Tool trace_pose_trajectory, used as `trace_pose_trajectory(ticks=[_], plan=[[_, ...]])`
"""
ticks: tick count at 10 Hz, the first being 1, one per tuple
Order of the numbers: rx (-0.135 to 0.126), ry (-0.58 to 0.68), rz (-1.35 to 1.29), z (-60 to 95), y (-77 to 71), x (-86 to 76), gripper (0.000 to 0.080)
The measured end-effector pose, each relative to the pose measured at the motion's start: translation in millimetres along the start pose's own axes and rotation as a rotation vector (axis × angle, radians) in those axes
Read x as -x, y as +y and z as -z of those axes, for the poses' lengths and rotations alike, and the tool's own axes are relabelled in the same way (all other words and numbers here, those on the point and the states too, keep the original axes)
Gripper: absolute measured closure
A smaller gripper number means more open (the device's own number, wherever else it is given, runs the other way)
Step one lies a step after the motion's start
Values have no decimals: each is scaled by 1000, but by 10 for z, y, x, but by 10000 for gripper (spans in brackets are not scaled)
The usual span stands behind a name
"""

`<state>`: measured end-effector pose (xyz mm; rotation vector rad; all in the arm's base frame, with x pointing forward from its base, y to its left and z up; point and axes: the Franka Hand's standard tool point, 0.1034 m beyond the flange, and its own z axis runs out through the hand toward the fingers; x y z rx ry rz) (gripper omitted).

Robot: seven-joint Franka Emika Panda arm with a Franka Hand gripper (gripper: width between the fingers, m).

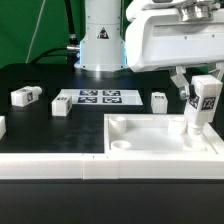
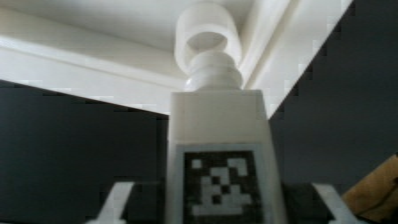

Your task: Assemble one leg

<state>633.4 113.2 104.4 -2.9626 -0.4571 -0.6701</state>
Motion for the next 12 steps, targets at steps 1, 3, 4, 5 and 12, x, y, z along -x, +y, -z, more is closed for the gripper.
trace_pose_trajectory(ticks=[1, 3, 4, 5, 12], plan=[[-2, -4, -3, -40, -10, 28, 509], [-5, -6, -2, -107, -73, 91, 509], [-6, -6, -1, -128, -87, 99, 509], [-5, -1, 0, -132, -85, 92, 509], [5, 18, 1, -241, -38, 171, 509]])
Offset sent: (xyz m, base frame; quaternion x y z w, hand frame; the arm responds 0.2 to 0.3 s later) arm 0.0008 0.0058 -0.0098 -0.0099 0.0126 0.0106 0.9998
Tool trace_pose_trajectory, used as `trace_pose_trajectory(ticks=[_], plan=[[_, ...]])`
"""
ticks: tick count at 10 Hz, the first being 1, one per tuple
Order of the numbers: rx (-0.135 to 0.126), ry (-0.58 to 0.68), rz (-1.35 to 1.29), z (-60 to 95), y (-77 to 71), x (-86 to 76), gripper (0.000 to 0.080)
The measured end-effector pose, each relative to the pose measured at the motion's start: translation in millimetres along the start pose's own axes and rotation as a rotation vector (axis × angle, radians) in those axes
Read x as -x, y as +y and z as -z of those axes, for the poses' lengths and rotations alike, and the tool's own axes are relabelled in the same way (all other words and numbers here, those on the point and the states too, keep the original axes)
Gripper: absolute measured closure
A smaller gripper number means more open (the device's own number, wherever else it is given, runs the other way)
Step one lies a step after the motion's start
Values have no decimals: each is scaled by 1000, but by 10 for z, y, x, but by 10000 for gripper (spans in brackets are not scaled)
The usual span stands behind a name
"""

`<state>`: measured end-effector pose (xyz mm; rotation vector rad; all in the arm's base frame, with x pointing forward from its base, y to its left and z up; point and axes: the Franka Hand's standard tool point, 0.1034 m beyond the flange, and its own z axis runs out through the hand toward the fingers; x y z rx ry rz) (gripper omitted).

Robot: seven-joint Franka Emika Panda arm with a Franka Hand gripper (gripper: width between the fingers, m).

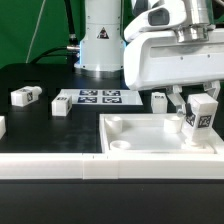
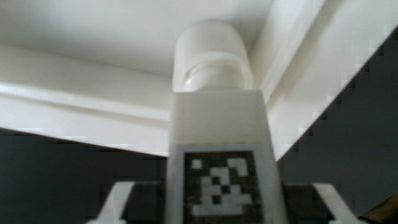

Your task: Assemble one leg

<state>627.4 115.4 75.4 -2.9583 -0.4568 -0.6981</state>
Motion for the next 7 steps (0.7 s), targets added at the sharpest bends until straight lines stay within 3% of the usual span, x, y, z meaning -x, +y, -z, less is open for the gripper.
trace_pose_trajectory(ticks=[6, 7], plan=[[21, 78, 2, -40, -17, 53, 509], [21, 78, 2, -40, -17, 53, 412]])
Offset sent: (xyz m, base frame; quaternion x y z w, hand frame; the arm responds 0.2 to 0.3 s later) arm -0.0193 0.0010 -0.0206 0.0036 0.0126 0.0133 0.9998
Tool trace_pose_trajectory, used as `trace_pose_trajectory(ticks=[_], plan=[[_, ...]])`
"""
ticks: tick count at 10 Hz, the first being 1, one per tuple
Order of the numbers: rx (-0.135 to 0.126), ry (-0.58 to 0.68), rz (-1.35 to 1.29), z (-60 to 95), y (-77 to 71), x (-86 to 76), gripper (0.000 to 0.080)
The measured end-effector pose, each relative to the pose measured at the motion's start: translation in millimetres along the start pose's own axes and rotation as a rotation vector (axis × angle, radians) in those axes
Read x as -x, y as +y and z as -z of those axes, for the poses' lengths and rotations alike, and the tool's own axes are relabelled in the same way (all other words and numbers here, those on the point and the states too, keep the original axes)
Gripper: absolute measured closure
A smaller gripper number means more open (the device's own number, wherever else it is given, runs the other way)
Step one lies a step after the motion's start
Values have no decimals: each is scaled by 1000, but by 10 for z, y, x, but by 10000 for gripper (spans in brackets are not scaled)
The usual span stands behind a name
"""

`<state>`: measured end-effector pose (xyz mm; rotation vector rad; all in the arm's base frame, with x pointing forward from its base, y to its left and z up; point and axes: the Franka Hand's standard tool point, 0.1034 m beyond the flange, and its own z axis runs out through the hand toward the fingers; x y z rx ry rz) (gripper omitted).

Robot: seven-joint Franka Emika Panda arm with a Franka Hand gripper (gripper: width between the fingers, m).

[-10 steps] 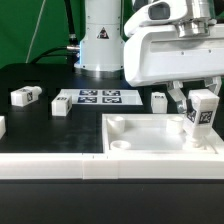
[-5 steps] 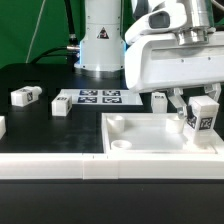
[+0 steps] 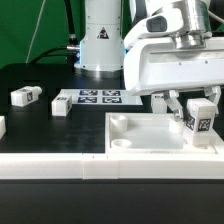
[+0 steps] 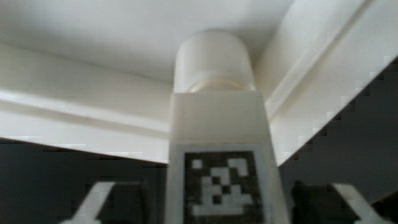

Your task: Assemble one leg

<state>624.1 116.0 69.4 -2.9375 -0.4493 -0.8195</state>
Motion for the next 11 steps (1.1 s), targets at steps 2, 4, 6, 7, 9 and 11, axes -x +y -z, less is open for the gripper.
trace_pose_trajectory(ticks=[2, 4, 6, 7, 9, 11], plan=[[0, 0, 0, 0, 0, 0, 189], [0, 0, 0, 0, 1, 0, 156], [0, 0, 0, 0, 1, 0, 151], [-1, -3, 0, 13, 0, -14, 150], [-4, -5, 7, 164, -4, -161, 150], [-16, -41, 9, 212, -20, -193, 150]])
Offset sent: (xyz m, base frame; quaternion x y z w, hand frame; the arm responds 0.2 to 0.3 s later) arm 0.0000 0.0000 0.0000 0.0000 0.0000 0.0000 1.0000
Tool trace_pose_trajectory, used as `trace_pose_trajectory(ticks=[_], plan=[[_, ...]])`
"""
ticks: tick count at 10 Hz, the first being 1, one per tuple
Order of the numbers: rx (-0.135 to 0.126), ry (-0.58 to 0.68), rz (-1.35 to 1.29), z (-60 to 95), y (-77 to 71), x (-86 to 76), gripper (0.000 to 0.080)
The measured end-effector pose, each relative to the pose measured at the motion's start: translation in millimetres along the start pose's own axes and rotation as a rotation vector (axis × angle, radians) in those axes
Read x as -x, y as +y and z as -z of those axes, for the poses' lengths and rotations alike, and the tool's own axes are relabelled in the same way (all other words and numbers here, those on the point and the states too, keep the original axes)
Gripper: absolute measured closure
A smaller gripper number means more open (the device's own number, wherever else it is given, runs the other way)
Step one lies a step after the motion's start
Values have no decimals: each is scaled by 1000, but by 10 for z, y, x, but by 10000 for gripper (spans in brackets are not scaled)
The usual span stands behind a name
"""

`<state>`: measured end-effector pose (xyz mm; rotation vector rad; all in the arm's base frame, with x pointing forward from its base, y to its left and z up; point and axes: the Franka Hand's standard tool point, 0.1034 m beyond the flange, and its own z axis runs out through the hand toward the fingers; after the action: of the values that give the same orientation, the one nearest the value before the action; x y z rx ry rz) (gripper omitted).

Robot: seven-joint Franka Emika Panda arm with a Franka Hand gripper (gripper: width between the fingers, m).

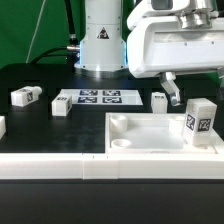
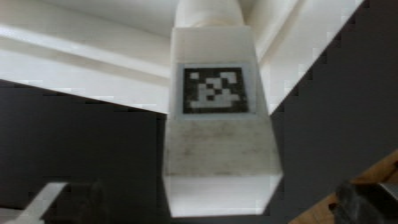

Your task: Assemble one leg

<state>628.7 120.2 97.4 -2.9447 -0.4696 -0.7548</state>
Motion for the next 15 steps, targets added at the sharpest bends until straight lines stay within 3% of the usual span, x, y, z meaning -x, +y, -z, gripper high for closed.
trace_pose_trajectory(ticks=[1, 2, 5, 9, 15], plan=[[-2, -7, -1, -6, -5, 10, 150], [-29, -95, -4, -21, -64, 61, 150], [-99, -356, -19, -50, -83, -15, 150], [-168, -635, -19, -20, -142, 16, 150], [-146, -541, -4, -155, 57, -26, 150]])
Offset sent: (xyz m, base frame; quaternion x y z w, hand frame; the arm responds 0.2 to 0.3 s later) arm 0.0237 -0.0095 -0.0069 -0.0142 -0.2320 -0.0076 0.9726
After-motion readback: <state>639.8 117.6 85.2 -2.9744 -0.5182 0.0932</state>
